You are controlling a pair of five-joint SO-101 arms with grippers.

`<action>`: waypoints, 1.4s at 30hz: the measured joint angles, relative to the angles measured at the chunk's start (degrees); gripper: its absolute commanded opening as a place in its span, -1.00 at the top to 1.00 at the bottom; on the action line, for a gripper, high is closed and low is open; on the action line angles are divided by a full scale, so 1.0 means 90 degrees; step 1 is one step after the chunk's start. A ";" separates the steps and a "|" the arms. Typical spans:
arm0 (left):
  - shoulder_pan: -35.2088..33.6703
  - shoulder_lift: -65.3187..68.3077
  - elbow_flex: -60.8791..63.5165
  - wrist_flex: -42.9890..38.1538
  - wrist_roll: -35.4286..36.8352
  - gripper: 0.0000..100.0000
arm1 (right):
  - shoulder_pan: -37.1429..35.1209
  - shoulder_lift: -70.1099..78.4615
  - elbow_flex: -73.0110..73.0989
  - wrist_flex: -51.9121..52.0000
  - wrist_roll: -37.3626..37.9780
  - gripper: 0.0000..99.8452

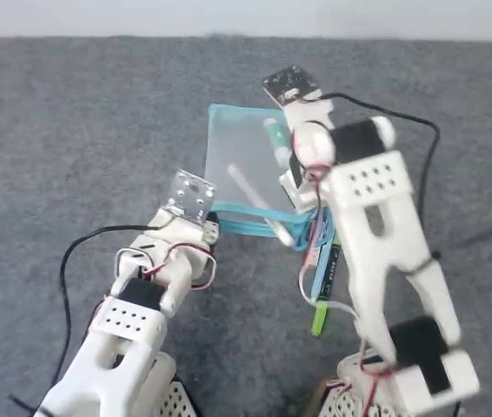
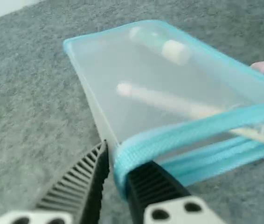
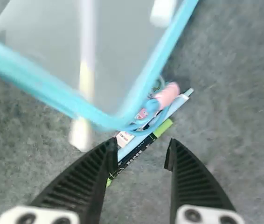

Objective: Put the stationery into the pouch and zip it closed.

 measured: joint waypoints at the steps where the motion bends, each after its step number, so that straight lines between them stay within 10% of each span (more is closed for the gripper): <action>1: -0.0195 0.0000 -0.0010 0.0000 0.0147 0.97 | 0.0000 -0.0186 0.0147 0.0000 0.0049 0.65; 9: -0.1524 0.0000 -0.0098 0.0010 0.1280 0.97 | 0.0781 -0.1026 0.2618 -0.1172 0.0068 0.65; 16: -0.0713 0.0000 -0.0098 0.0342 0.0762 0.97 | 0.0879 -0.1026 0.4757 -0.2452 0.0068 0.65; 23: -0.2032 0.0000 -0.0400 0.0342 0.1241 0.97 | 0.0879 -0.1035 0.5490 -0.2989 0.0068 0.65; 42: -0.2139 0.0000 -0.0400 0.0342 0.1241 0.97 | 0.0899 -0.0274 0.5978 -0.3819 0.0068 0.68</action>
